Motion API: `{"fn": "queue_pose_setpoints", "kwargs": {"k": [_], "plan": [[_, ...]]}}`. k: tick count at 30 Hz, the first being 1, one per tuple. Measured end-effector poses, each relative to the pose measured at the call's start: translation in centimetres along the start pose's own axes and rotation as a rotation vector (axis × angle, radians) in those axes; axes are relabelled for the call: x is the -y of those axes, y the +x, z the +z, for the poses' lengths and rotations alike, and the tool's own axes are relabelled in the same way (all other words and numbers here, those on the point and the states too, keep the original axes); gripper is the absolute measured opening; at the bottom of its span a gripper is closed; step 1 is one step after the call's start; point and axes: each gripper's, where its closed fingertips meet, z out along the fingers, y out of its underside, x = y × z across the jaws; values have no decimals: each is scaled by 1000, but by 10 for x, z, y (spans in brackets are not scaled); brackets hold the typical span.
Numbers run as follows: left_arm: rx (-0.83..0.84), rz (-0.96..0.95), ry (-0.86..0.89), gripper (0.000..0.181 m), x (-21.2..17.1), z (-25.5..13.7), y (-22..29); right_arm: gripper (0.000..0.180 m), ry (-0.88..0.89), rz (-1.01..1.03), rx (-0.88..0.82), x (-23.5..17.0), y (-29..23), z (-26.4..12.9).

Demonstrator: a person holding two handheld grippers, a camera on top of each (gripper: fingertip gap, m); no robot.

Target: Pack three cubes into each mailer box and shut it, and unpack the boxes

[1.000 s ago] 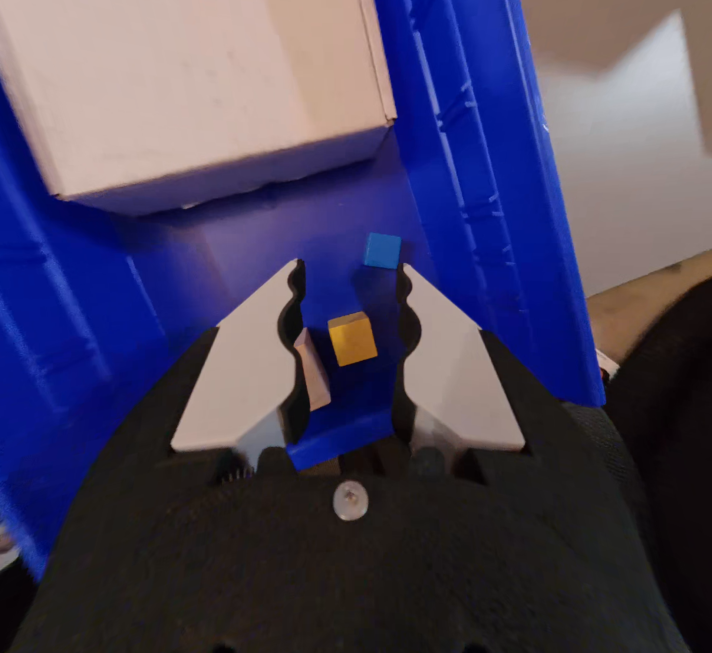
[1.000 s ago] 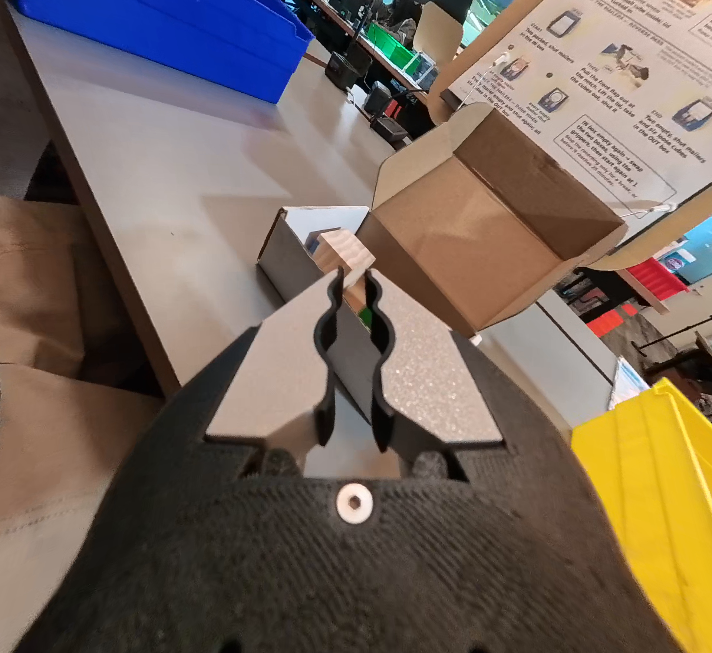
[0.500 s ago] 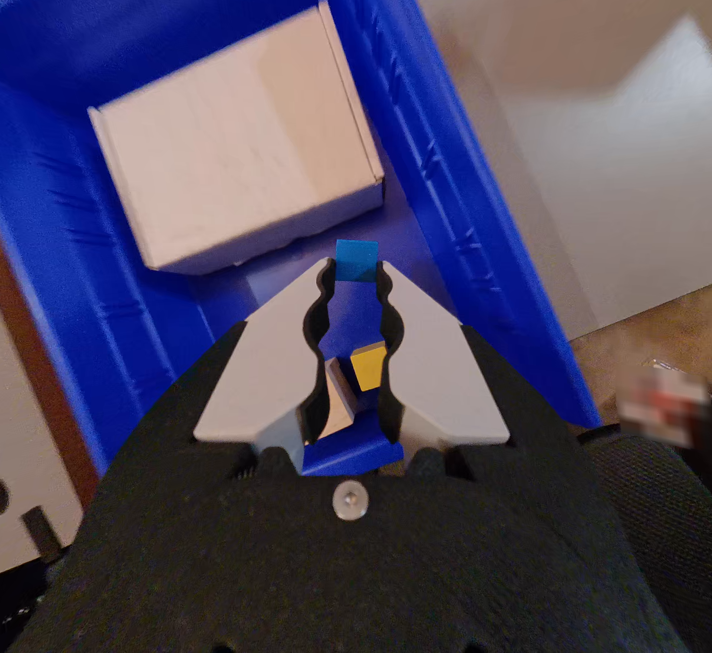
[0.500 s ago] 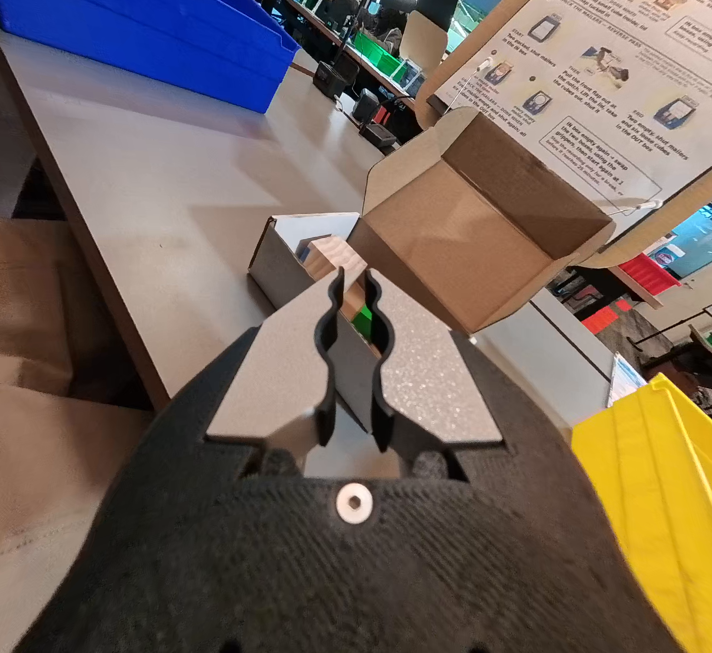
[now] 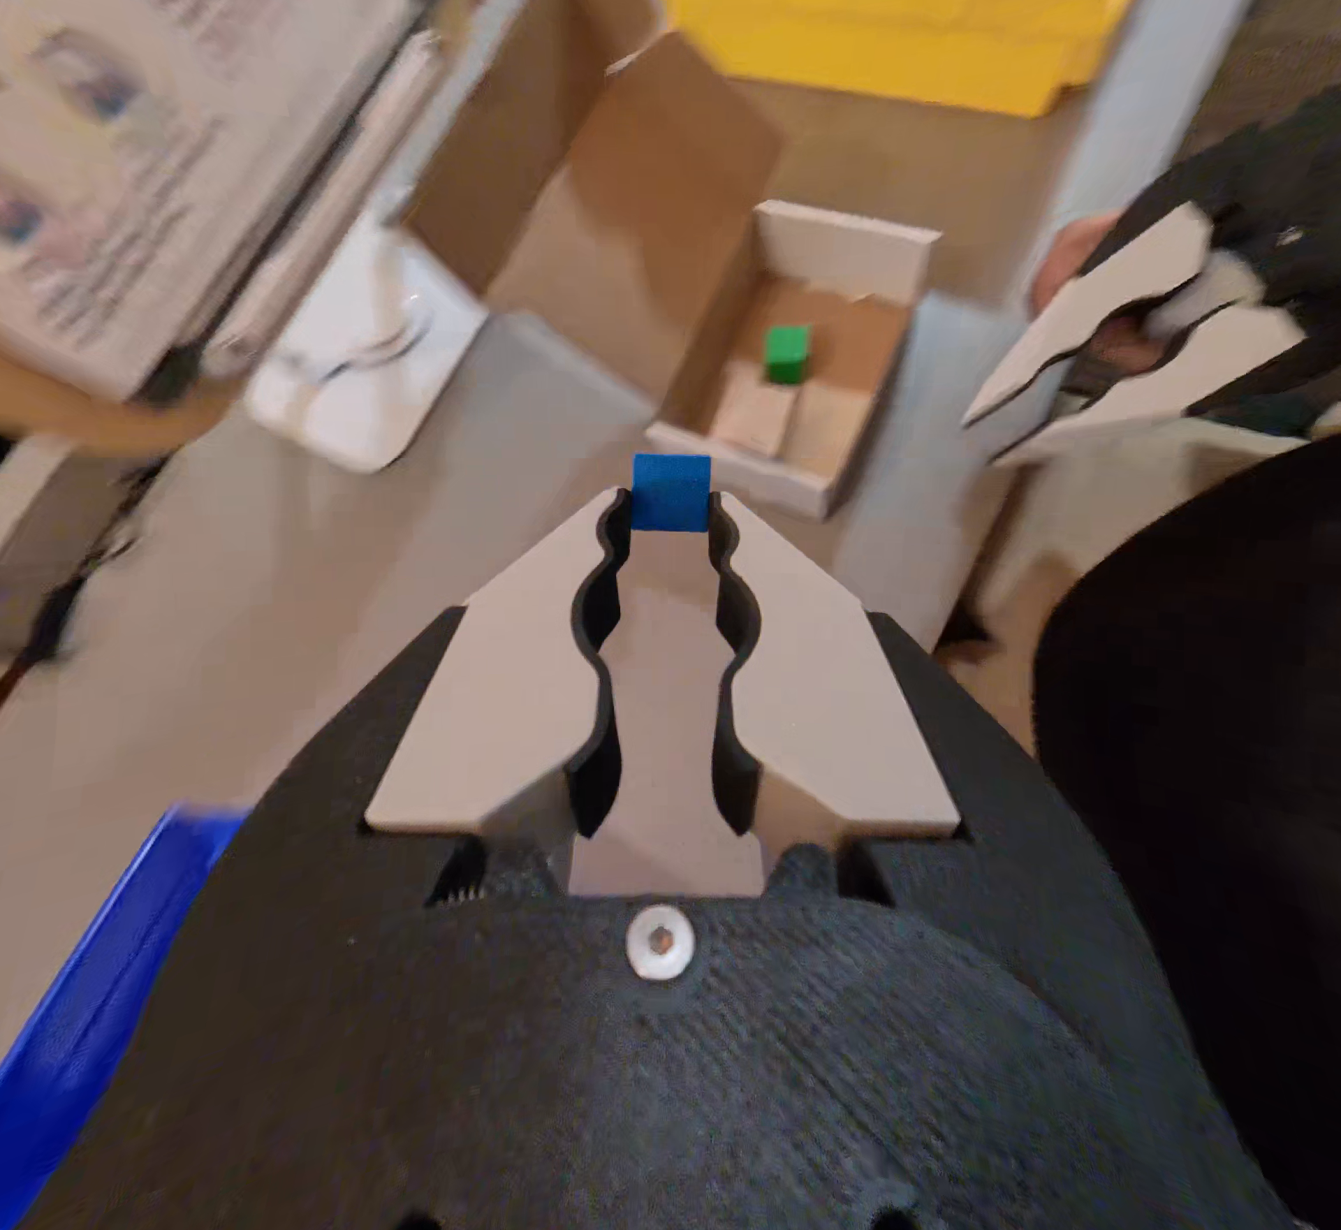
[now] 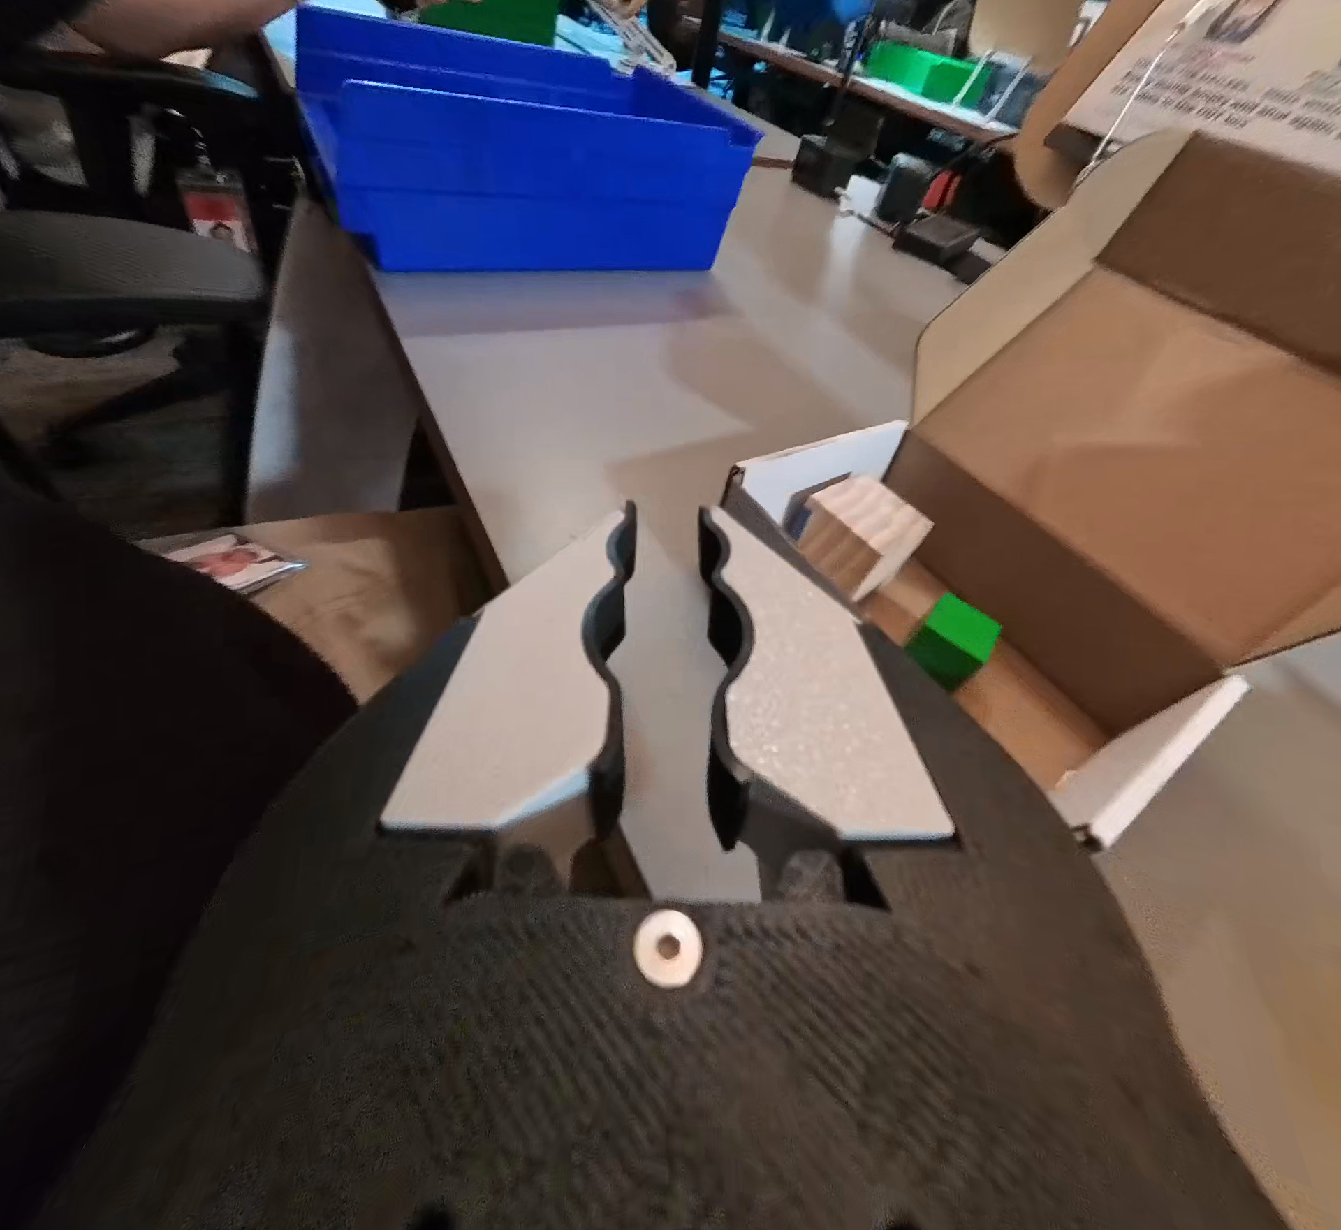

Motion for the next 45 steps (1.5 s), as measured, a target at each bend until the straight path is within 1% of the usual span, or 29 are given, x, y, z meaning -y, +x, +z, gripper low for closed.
{"fn": "queue_pose_setpoints", "kwargs": {"k": [3, 5, 6, 8, 11, 15, 20, 23, 27, 31, 35, 38, 41, 45], "plan": [[-154, 41, -8, 21, 27, 67, 41, 17, 9, 85, 25, 3, -3, -7], [-241, 50, -47, 21, 35, 112, 65, 19, 8, 130, 46, 2, -7, -13], [-268, 69, -77, 21, 35, 134, 73, 19, 3, 144, 50, 0, -8, -15], [-263, 118, -143, 21, 34, 172, 79, 19, -10, 144, 49, -4, -12, -21], [-261, 170, -218, 21, 30, 209, 86, 19, -21, 99, 34, -6, -15, -28], [-259, 195, -286, 21, 23, 230, 92, 18, -4, 96, 30, -1, -17, -33], [-245, 190, -308, 22, 18, 232, 91, 18, -7, 133, 4, -3, -10, -36], [-237, 163, -274, 25, 22, 226, 88, 18, -16, 153, -8, -7, -5, -35], [-216, 113, -174, 25, 32, 205, 85, 18, -37, 147, -4, -12, -8, -31], [-159, 58, -60, 24, 33, 176, 79, 17, -67, 87, 9, -17, -17, -25], [-72, -23, 30, 24, 21, 150, 66, 17, -82, 45, 20, -18, -25, -21], [18, -106, 156, 20, 24, 134, 49, 18, -62, 48, 13, -15, -23, -22], [107, -188, 253, 22, 30, 120, 29, 19, -16, 53, -54, -7, -3, -29], [242, -253, 371, 26, 27, 102, 3, 18, 78, 57, -236, 7, 50, -57]]}}
